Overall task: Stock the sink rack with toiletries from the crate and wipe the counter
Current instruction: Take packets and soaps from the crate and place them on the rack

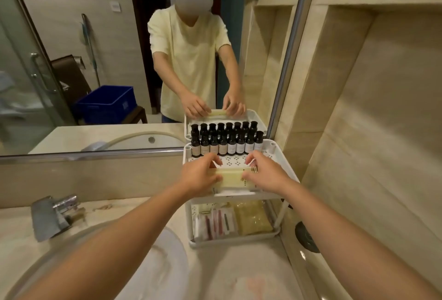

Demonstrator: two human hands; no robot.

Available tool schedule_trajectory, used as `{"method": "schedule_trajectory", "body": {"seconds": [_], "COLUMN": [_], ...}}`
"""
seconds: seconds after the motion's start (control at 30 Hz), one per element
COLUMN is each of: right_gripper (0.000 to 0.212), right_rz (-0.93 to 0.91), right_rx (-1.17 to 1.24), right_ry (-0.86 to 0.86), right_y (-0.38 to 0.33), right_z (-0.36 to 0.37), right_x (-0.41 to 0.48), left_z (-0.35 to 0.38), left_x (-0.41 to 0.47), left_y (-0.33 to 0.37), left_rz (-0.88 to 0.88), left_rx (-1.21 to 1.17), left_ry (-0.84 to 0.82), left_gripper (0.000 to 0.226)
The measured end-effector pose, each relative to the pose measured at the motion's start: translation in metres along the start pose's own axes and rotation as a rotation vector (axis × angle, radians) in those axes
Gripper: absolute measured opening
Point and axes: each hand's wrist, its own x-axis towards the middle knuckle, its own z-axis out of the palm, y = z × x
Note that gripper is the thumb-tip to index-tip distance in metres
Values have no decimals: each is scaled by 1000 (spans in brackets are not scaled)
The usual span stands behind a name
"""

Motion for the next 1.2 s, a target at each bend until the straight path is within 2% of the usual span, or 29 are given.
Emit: {"method": "schedule_trajectory", "body": {"seconds": [0.23,0.4,0.5,0.63,0.83,0.97,1.2], "right_gripper": [22,20,25,31,47,56,65], "right_rz": [9,-25,-43,-54,-50,-120,-302], "right_rx": [88,-4,-69,-134,-24,71,126], "right_ry": [-9,65,107,146,129,172,156], "right_y": [16,19,17,19,18,11,-29], "right_z": [13,12,12,14,18,24,48], "right_x": [1,-3,-4,-6,-9,-18,-34], "left_z": [8,11,17,23,22,18,6], "left_x": [-7,-14,-14,-18,-29,-41,-82], "left_y": [-3,-2,-3,-2,2,1,-21], "left_rz": [-29,-25,-17,-37,-11,2,-83], "left_rx": [48,134,179,165,161,119,-116], "left_ry": [42,103,141,103,110,200,449], "left_gripper": [19,28,35,39,55,58,50]}}
